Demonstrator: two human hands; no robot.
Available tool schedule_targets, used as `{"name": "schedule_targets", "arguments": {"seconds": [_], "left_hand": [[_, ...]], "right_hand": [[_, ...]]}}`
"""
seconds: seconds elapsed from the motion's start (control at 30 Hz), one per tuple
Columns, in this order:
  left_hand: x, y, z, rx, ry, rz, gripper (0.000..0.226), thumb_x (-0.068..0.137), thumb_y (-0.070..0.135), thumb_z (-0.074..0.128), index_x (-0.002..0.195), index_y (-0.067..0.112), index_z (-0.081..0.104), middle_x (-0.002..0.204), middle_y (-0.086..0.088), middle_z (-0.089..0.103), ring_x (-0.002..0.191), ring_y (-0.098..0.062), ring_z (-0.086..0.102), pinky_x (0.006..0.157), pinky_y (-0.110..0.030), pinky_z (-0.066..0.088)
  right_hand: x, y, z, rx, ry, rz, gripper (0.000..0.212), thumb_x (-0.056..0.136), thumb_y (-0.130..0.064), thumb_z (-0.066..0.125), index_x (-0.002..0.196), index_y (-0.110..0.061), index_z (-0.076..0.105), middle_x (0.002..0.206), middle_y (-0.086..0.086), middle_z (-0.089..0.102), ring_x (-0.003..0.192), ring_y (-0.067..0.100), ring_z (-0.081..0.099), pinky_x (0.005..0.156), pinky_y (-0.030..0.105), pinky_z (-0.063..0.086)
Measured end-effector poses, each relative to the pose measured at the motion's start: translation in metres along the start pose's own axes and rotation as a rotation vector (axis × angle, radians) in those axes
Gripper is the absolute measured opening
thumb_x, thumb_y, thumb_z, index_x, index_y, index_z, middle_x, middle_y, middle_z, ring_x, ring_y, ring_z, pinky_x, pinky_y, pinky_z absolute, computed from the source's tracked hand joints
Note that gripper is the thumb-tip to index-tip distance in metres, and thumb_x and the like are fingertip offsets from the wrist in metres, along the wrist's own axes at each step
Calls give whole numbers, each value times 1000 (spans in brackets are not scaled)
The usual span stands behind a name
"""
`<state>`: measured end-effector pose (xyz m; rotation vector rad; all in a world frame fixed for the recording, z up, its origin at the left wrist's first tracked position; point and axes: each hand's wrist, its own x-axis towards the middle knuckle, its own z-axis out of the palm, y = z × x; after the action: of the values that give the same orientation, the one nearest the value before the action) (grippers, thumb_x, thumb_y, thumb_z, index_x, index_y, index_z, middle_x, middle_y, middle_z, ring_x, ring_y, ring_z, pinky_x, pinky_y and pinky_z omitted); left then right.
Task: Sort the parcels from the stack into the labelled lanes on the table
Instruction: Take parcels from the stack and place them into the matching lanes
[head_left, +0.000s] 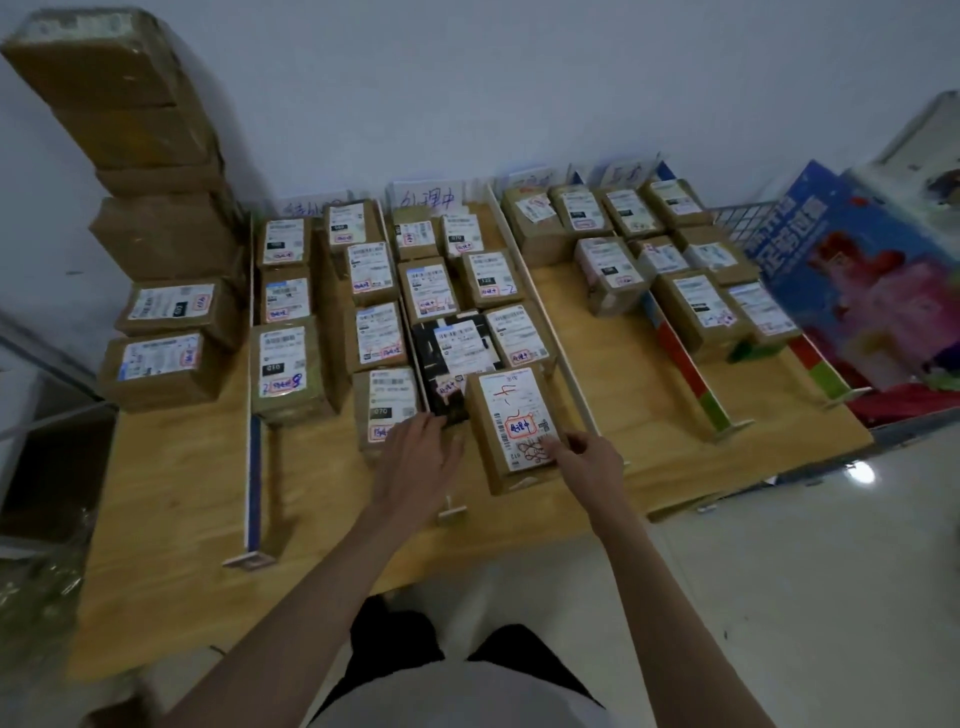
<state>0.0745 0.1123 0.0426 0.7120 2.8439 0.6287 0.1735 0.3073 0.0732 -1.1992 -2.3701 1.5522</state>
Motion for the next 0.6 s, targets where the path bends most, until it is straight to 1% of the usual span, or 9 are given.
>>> {"name": "schedule_targets", "arguments": {"seconds": [0.03, 0.13, 0.27, 0.33, 0.37, 0.47, 0.5, 0.53, 0.6], "left_hand": [[1, 8, 4, 6, -11, -4, 49, 103, 42, 38, 137, 11, 55, 135, -5, 55, 126, -22, 48, 108, -36, 37], [6, 25, 13, 37, -28, -2, 53, 104, 45, 36, 143, 12, 49, 144, -5, 49, 134, -21, 42, 115, -36, 29], [22, 34, 22, 49, -37, -20, 53, 104, 45, 35, 145, 13, 46, 146, -5, 46, 136, -22, 39, 117, -38, 27], [34, 36, 26, 56, -38, -19, 53, 104, 45, 35, 144, 13, 47, 145, -5, 48, 135, -22, 41, 117, -38, 29], [41, 36, 28, 59, -35, -19, 53, 103, 45, 35, 143, 13, 47, 144, -5, 49, 133, -22, 42, 116, -38, 31], [65, 37, 33, 65, -27, -20, 51, 103, 44, 37, 141, 11, 49, 142, -6, 50, 132, -23, 44, 114, -39, 33], [72, 36, 35, 67, -24, -24, 51, 103, 44, 37, 141, 11, 49, 141, -6, 50, 131, -23, 44, 114, -39, 33], [79, 36, 36, 66, -21, -35, 51, 103, 44, 37, 141, 11, 49, 141, -6, 50, 131, -23, 44, 114, -39, 34], [90, 33, 40, 53, -16, -59, 51, 103, 45, 38, 140, 12, 50, 140, -5, 51, 131, -23, 44, 113, -39, 35]], "right_hand": [[3, 6, -8, -2, 6, 10, 29, 93, -29, 66, 113, -9, 73, 101, 3, 76, 92, 16, 69, 77, 27, 54], [15, 25, -22, 7, 30, 42, 28, 93, -25, 66, 112, -5, 73, 99, 7, 76, 84, 15, 68, 67, 21, 50], [37, 43, -33, -28, 23, 95, 31, 94, -26, 66, 113, -4, 72, 98, 7, 76, 85, 17, 70, 71, 26, 54], [51, 49, -35, -54, 13, 100, 31, 94, -27, 65, 114, -4, 72, 98, 7, 76, 85, 17, 70, 68, 24, 54], [59, 49, -35, -68, 12, 104, 31, 94, -26, 65, 113, -4, 71, 98, 7, 76, 84, 17, 70, 67, 25, 55], [84, 48, -32, -116, 2, 121, 31, 93, -26, 66, 113, -3, 72, 97, 10, 75, 83, 22, 70, 73, 37, 60], [93, 47, -30, -148, -10, 122, 31, 94, -27, 66, 112, -3, 72, 97, 11, 75, 83, 22, 69, 71, 35, 59], [101, 46, -28, -186, -26, 127, 31, 94, -27, 65, 111, -2, 73, 97, 11, 75, 81, 21, 68, 66, 30, 56], [116, 46, -25, -240, -60, 136, 31, 94, -28, 65, 107, -2, 73, 97, 11, 75, 77, 19, 64, 57, 22, 47]]}}
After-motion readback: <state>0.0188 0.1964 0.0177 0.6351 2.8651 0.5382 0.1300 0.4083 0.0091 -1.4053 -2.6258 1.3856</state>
